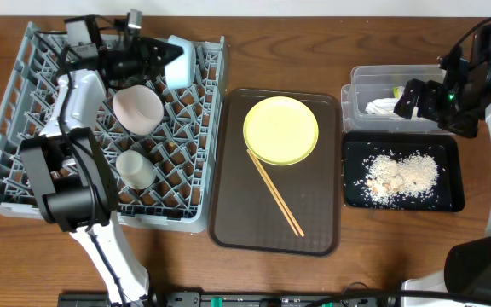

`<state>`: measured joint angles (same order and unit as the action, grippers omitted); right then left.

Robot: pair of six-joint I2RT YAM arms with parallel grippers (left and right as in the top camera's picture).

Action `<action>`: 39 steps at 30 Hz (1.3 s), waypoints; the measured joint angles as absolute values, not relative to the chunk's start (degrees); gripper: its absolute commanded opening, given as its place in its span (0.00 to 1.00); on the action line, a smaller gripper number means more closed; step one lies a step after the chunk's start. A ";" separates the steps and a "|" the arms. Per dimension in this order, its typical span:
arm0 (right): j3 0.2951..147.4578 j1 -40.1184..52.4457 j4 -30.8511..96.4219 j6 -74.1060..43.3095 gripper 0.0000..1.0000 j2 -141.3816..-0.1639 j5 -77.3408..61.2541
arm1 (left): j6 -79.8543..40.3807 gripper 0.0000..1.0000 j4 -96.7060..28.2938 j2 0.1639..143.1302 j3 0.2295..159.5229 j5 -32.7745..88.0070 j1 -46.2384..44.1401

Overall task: Sort waste into correct bins and load items into the dishwasher
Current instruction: 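Carry the blue bowl with the left gripper and place it in the rack, then reach the left gripper to the tray and grasp one chopstick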

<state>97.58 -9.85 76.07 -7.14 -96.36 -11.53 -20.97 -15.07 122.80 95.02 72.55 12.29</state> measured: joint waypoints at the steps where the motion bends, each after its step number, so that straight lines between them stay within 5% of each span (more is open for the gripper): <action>1: 97.58 -9.85 76.07 -7.14 0.99 -96.36 -11.53 | -20.86 0.49 -15.11 122.80 95.02 71.44 12.86; 8: 97.58 -9.85 76.07 -7.14 0.99 -96.36 -11.53 | -20.93 0.79 -15.84 123.35 94.52 64.29 16.97; 21: 97.58 -9.85 76.09 -7.14 0.99 -96.36 -11.53 | -20.99 0.84 -15.79 121.69 94.48 61.34 20.10; 27: 97.58 -9.85 76.18 -7.14 0.99 -96.36 -11.53 | -18.90 0.90 -32.29 111.90 94.39 52.12 18.55; 33: 97.58 -9.85 76.05 -7.14 0.99 -96.36 -11.55 | -16.10 0.91 -55.72 100.16 94.48 32.80 7.53; 39: 97.58 -9.85 76.05 -7.14 0.99 -96.36 -11.53 | -15.09 0.91 -64.27 95.92 94.48 23.09 -6.68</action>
<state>97.58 -9.85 76.05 -7.14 -96.36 -11.53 -15.09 -64.27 95.92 94.48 23.09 -6.68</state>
